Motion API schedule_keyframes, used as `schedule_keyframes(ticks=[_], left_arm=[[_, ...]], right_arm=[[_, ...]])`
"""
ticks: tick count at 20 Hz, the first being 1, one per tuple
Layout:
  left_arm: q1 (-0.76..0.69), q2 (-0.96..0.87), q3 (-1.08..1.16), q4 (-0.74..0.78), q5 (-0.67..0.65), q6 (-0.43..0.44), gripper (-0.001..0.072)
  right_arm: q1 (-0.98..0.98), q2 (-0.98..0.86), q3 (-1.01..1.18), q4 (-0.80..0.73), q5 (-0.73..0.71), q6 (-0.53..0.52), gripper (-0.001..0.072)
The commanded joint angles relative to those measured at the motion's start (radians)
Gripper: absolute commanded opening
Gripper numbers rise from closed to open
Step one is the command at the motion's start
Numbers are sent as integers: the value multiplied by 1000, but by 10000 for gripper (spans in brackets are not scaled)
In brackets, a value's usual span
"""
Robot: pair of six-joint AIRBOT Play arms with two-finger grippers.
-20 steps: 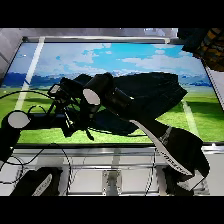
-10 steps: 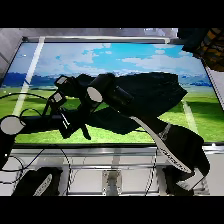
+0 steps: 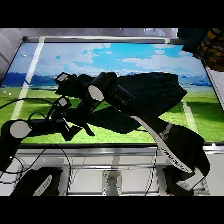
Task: Fold the clothes and pants, and hang the long-sleeved shirts on hangers.
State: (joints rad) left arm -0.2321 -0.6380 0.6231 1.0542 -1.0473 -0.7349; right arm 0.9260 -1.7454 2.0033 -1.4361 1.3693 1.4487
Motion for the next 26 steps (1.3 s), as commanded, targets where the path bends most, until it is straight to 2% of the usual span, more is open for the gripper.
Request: schedule_keyframes(ticks=[1,5,7,9,10,12,13,15,17,18,19,20,22,24,26], left_arm=[[-90,1,-48,9,162,-112,597],[-167,-11,-73,52,360,-299,588],[-173,-47,-74,129,367,-416,584],[-173,-94,-75,218,366,-516,518],[-173,-119,-75,257,366,-549,487],[-173,-172,-75,294,365,-583,487],[-173,-198,-75,296,365,-595,460],[-173,-237,-75,296,366,-628,327],[-173,-250,-75,300,367,-627,126],[-173,-249,-75,309,366,-627,62],[-173,-248,-75,323,364,-627,15],[-173,-246,-74,357,353,-627,15],[-169,-230,-70,510,286,-630,15],[-154,-196,-47,776,150,-680,15],[-124,-158,4,1012,9,-683,14]], right_arm=[[-1,2,4,0,2,1,14],[-1,3,4,0,3,1,14],[-1,6,4,0,4,1,14],[-1,7,4,0,5,1,14],[-1,7,4,0,6,1,14],[-1,7,4,-1,11,1,14],[-1,7,4,-1,12,1,14],[-1,7,4,-1,12,1,14],[-1,7,4,-2,13,0,14],[-4,7,4,-1,12,0,14],[-4,7,4,-2,14,0,14],[-6,7,4,-4,22,-2,15],[-6,7,4,-4,49,-3,15],[-6,7,4,-4,74,-13,15],[-6,7,4,-5,79,-31,15]])
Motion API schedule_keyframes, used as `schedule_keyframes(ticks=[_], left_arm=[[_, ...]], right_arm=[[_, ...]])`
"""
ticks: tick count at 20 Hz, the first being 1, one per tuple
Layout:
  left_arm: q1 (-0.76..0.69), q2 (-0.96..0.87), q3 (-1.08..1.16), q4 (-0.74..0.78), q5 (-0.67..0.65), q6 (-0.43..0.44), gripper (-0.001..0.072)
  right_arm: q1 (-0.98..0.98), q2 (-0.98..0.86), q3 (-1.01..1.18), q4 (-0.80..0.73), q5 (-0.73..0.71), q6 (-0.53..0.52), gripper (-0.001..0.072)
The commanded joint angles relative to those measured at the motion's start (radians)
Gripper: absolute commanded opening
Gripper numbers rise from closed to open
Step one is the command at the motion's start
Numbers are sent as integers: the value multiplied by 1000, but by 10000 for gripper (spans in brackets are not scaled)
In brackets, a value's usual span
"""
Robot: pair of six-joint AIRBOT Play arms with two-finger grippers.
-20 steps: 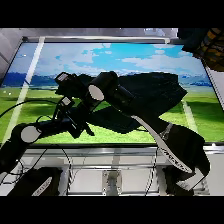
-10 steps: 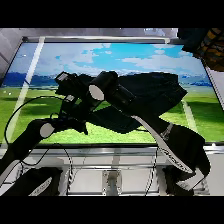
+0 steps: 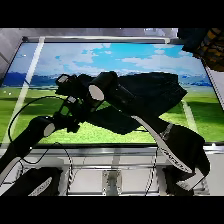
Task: Fold the clothes and pants, and hang the long-sleeved shirts on hangers.
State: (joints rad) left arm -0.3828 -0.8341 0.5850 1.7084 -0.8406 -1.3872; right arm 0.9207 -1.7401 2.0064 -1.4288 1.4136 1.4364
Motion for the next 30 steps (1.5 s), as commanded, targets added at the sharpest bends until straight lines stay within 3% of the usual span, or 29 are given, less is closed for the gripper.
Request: schedule_keyframes(ticks=[1,3,6,8,9,14,22,24,30], left_arm=[[52,60,79,474,-245,-30,14],[122,96,163,625,-282,9,14],[248,114,292,683,-280,137,14],[323,114,339,692,-267,206,14],[350,114,347,692,-266,229,14],[385,92,346,675,-264,229,14],[387,-105,346,666,-263,229,14],[387,-165,346,665,-263,229,14],[387,-261,346,542,-264,241,15]], right_arm=[[-1,2,1,-13,34,-31,15],[-1,2,1,-16,35,-44,15],[-1,2,1,-16,38,-46,41],[-1,2,3,-21,46,-84,246],[-8,2,10,-25,50,-97,277],[-195,39,37,-96,83,-96,277],[-789,81,-60,-78,157,-63,279],[-906,80,-122,-30,116,-68,379],[-1056,32,-350,-40,54,-96,455]])
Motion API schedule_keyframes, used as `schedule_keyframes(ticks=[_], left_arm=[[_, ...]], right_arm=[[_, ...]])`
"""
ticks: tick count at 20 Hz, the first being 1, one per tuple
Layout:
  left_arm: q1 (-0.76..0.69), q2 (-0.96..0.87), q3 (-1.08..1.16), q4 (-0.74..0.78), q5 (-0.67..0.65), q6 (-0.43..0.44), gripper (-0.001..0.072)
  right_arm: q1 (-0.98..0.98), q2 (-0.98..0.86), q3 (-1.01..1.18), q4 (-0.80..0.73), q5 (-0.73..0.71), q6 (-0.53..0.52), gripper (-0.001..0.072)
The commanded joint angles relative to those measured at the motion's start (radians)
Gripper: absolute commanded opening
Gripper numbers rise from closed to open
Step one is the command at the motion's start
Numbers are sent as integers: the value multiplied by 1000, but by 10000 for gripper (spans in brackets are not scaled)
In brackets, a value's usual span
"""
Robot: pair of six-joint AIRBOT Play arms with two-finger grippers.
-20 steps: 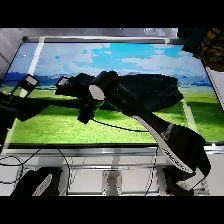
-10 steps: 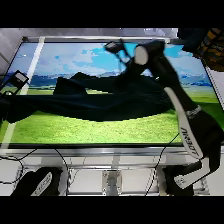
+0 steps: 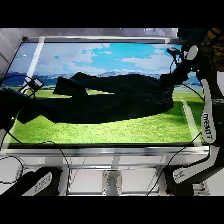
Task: Fold the clothes and pants, and hang the long-sleeved shirts on hangers.
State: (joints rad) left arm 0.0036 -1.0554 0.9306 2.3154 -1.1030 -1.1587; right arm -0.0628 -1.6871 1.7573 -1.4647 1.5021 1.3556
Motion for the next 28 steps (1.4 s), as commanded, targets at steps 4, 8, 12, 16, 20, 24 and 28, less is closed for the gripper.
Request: schedule_keyframes(ticks=[4,8,12,16,20,24,28], left_arm=[[8,-43,0,-77,-2,26,15],[51,-43,0,-106,-11,26,14],[108,-43,0,-185,-14,32,14],[132,-43,0,-222,-25,56,14],[143,-43,0,-230,-109,120,14],[241,-40,0,-316,-185,177,14],[306,-35,0,-550,-182,334,14]], right_arm=[[-86,-48,-183,-46,-104,-16,455],[-86,-82,-198,-47,-138,-16,455],[-86,-114,-210,-11,-138,-16,438],[-86,-117,-211,50,-105,-35,15],[-90,-68,-127,-143,64,-42,13],[-150,91,-116,-327,61,4,12],[-292,222,-188,-301,50,19,13]])
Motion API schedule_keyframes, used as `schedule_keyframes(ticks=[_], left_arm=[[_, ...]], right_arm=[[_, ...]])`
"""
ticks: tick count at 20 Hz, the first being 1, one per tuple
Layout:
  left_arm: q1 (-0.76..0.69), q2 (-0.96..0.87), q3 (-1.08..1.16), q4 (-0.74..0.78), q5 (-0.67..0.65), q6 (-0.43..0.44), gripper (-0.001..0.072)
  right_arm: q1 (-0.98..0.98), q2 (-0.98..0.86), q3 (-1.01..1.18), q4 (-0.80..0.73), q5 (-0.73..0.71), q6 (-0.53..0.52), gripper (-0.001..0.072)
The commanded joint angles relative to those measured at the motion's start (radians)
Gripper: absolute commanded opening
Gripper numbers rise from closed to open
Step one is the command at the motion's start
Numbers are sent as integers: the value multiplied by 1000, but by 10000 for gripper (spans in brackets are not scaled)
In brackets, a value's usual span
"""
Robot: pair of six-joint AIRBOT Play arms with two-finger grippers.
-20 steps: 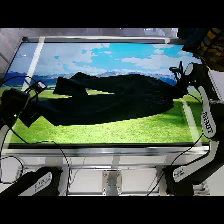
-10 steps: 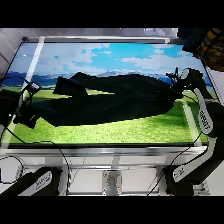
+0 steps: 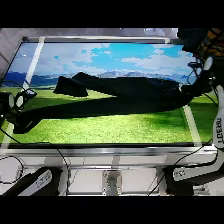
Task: Fold the clothes and pants, and hang the long-sleeved shirts on hangers.
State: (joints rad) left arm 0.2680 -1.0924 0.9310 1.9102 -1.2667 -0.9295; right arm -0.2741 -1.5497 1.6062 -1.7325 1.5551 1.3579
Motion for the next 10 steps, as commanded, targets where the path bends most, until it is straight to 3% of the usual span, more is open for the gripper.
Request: schedule_keyframes(ticks=[1,10], left_arm=[[41,2,0,-158,-19,125,15],[40,1,-14,-169,-49,138,15]], right_arm=[[-114,111,-83,-16,-4,17,13],[-272,333,-672,-18,-306,-14,14]])
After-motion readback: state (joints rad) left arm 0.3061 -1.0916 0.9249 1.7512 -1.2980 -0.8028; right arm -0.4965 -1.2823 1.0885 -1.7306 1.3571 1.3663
